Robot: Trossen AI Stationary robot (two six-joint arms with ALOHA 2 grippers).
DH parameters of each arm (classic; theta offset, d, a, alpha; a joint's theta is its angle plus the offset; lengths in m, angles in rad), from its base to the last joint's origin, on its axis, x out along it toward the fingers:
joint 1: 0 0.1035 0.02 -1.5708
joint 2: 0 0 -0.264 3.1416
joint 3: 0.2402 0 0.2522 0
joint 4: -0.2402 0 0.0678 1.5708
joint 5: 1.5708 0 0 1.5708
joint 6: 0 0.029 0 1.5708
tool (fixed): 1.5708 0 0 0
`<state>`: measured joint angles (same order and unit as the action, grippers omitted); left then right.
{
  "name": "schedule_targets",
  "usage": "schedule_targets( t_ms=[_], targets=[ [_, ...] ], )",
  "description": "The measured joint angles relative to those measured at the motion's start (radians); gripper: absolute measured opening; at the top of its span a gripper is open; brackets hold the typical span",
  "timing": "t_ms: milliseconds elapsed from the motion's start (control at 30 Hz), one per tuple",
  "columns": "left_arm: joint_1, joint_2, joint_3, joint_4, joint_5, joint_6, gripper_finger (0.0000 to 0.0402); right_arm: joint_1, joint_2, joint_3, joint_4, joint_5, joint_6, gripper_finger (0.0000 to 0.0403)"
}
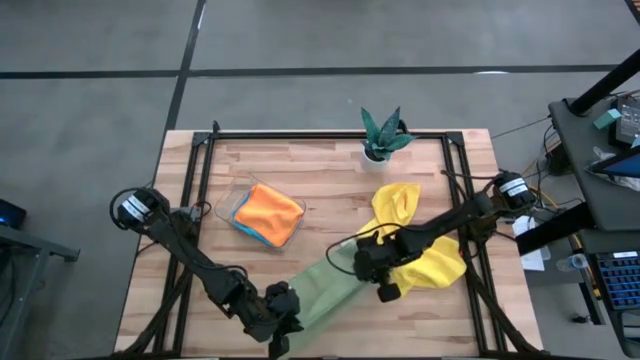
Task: Fold microfiber towels
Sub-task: Fold the green microfiber cloth
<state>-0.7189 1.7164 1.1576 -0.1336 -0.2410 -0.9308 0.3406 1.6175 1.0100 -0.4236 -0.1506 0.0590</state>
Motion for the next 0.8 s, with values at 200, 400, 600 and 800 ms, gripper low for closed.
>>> schedule_targets(
  t_ms=[200,400,600,800],
  targets=[
    [0.000,0.000,-0.001,-0.007,-0.002,-0.002,0.0000,0.000,0.007,-0.001,0.003,0.029,-0.018,0.0009],
    [0.000,0.000,-0.001,-0.011,-0.002,0.030,0.0000,0.000,0.007,-0.002,0.015,0.053,-0.015,0.0009],
    [0.000,0.000,-0.005,-0.108,-0.025,0.052,0.0000,0.000,0.007,-0.022,0.105,0.101,-0.016,0.0009],
    [0.003,0.000,-0.055,-0.061,-0.048,0.055,0.0000,0.000,0.008,-0.041,0.126,0.102,0.019,0.0009]
  ],
)
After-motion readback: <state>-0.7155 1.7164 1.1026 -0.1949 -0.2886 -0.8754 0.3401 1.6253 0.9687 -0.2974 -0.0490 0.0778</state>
